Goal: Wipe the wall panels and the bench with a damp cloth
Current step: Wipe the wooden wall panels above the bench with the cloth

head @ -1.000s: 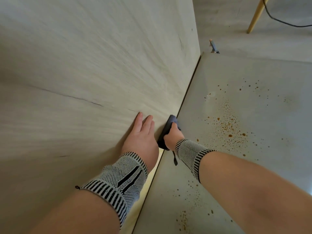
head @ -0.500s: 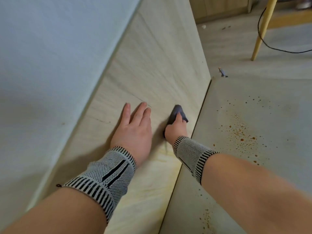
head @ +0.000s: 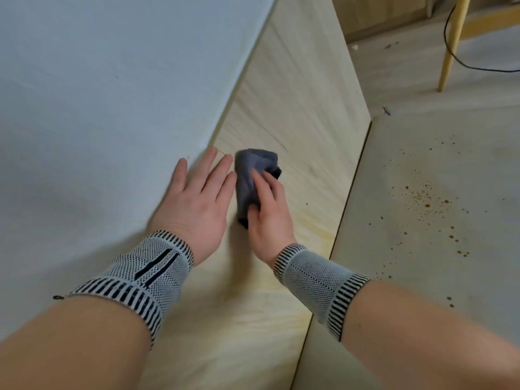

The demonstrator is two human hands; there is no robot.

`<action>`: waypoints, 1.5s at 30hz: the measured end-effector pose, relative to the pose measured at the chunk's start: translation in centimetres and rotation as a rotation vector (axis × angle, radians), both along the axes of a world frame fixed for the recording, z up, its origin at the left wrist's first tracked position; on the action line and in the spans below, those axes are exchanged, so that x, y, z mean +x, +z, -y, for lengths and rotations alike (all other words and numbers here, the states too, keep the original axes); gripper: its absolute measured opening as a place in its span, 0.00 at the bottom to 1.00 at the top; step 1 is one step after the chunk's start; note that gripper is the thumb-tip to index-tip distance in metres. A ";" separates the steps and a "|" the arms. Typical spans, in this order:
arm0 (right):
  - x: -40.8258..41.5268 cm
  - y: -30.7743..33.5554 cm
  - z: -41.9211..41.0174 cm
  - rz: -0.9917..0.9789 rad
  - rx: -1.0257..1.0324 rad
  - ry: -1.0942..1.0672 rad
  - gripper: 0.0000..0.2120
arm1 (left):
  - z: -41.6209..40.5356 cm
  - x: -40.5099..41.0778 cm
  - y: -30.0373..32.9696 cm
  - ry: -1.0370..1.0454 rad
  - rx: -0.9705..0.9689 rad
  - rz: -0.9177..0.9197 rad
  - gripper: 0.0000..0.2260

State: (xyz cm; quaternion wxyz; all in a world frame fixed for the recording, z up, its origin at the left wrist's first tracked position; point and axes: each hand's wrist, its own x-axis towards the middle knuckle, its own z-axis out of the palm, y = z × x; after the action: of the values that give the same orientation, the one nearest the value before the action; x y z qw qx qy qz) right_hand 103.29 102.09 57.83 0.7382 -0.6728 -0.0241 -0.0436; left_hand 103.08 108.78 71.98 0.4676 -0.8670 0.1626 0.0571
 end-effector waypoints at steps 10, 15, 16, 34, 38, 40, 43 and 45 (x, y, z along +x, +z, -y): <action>-0.9 1.6 -0.9 -0.059 0.032 -0.057 0.30 | 0.2 0.2 0.0 0.016 -0.200 0.044 0.31; -0.6 -1.8 -1.3 -0.150 0.019 -0.070 0.29 | 0.3 0.2 0.1 0.030 -0.179 0.025 0.30; -0.3 -2.6 -0.9 -0.352 0.071 -0.044 0.29 | 0.3 0.2 0.1 0.033 -0.161 0.018 0.30; 0.8 -2.8 -0.8 -0.770 0.206 -0.066 0.29 | -0.2 0.5 -0.3 -0.028 -0.046 0.000 0.28; -2.6 1.3 -2.7 -0.222 0.166 -0.090 0.32 | -0.1 0.5 -0.3 -0.036 -0.051 0.010 0.29; -3.2 0.1 -3.2 -0.100 0.089 -0.107 0.33 | 0.0 0.4 -0.3 -0.030 -0.050 0.006 0.29; -1.7 -4.1 -2.1 -0.397 0.052 -0.060 0.32 | -0.1 0.5 -0.3 -0.021 -0.017 0.000 0.29; -0.7 -5.4 -1.1 -0.701 0.074 -0.006 0.31 | -0.1 0.5 -0.3 -0.016 -0.006 0.000 0.28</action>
State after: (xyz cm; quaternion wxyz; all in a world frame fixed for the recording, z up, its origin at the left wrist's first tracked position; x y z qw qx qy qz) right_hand 102.57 103.17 52.38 0.7255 -0.6196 0.2344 0.1868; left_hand 103.60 108.91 71.64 0.4655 -0.8670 0.1698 0.0528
